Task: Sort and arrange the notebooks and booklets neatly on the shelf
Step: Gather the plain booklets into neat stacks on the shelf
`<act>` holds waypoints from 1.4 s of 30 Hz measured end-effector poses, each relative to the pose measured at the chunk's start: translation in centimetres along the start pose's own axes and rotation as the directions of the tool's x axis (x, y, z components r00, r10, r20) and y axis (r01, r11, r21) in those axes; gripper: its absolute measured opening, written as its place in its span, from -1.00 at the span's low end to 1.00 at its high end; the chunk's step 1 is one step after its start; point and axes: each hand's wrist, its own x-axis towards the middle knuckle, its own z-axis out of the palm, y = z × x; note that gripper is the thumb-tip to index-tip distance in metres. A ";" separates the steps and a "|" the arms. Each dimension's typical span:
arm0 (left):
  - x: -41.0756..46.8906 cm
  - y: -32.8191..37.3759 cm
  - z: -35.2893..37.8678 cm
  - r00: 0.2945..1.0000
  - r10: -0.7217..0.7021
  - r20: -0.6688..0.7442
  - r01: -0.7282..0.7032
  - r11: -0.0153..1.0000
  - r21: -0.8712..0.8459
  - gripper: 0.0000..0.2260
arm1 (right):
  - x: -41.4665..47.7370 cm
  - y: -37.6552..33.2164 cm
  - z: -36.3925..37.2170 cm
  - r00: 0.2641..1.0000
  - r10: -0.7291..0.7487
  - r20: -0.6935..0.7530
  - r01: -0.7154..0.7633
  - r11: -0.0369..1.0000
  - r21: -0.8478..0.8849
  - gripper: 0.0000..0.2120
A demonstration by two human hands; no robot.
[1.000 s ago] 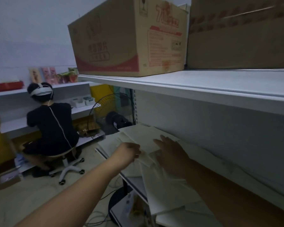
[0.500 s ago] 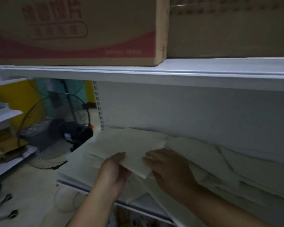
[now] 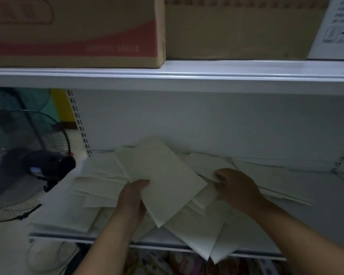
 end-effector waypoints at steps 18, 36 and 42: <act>-2.0 0.0 4.1 0.964 0.225 0.139 -0.241 0.965 0.106 -0.84 | -1.4 -10.4 -3.7 0.915 -0.372 -0.156 0.396 0.902 0.171 -0.72; 1.2 -3.5 10.8 0.986 -0.064 0.155 0.016 0.956 0.294 -0.77 | -0.1 13.4 -0.7 0.963 0.049 0.265 -0.100 0.979 0.181 -0.48; 1.4 -3.6 11.1 0.991 -0.087 0.103 0.043 0.928 0.370 -0.63 | -0.3 16.1 -0.1 0.991 -0.053 0.126 0.016 0.961 0.277 -0.61</act>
